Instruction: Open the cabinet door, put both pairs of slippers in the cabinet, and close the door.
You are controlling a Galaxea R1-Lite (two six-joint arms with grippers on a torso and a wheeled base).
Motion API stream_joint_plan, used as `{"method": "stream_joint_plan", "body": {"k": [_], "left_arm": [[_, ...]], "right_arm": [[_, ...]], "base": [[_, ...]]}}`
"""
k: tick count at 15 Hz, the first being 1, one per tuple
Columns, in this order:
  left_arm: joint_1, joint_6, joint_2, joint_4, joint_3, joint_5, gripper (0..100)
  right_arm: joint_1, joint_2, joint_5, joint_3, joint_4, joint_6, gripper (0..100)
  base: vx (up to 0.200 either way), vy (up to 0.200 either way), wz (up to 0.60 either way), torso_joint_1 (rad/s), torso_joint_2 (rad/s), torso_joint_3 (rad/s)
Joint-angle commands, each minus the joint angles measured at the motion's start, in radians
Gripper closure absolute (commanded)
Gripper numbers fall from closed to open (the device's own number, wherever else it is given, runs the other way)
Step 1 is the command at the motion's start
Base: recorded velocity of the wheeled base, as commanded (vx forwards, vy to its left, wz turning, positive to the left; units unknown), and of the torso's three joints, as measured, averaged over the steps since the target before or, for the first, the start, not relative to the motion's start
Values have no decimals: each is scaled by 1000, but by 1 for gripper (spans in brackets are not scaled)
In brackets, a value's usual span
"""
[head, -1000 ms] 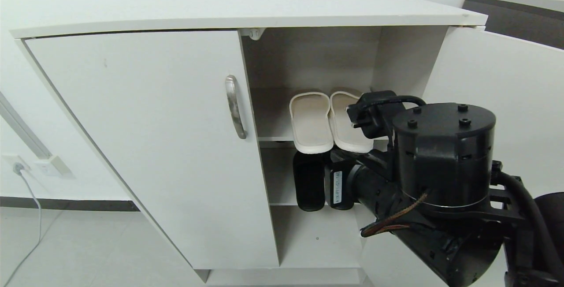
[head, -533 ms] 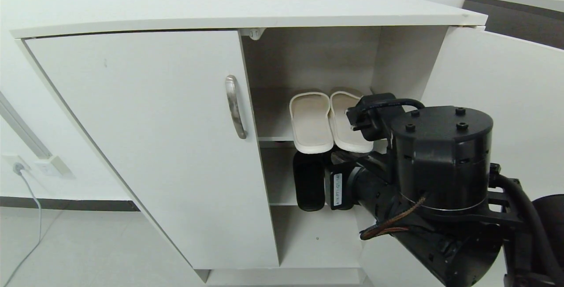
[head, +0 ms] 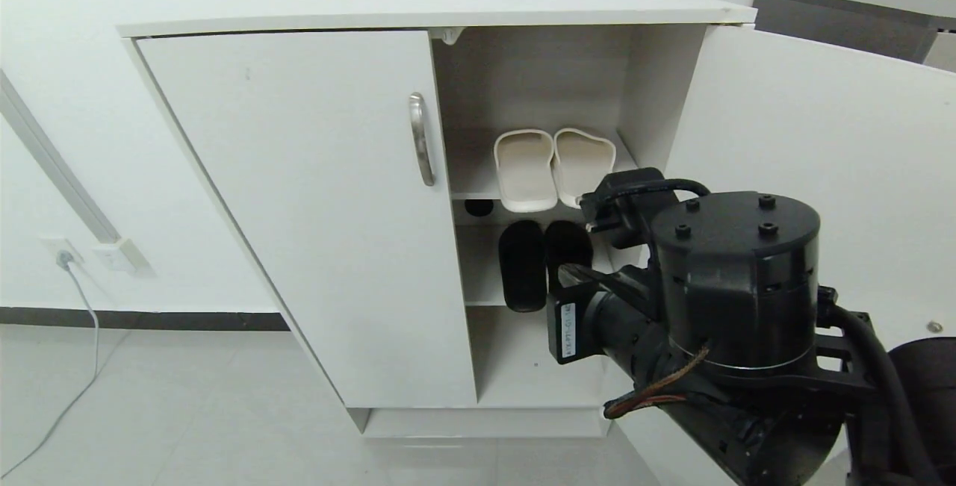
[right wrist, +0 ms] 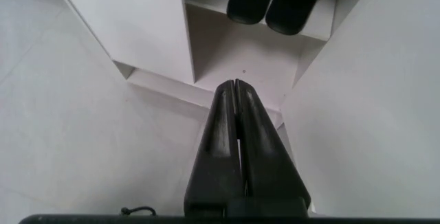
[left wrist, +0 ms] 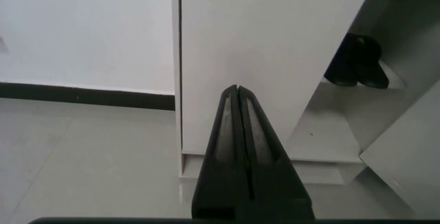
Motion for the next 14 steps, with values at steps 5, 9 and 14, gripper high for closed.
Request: {"method": "stream_joint_plan", "body": {"k": [5,9,14], "left_arm": [[-1,-1,0,0,0,1,100],[-1,-3,0,0,0,4,100],[-1,-4,0,0,0,6,100]], "right_arm": [[0,6,0,12,0,1,100],[-4,6,5,39,0,0,100],[-33,20,8,62,0,-16,100]], "base": [[-200,0,0,0,4,2],[-50,0,0,1,3,1],[0,0,0,0,0,0]]}}
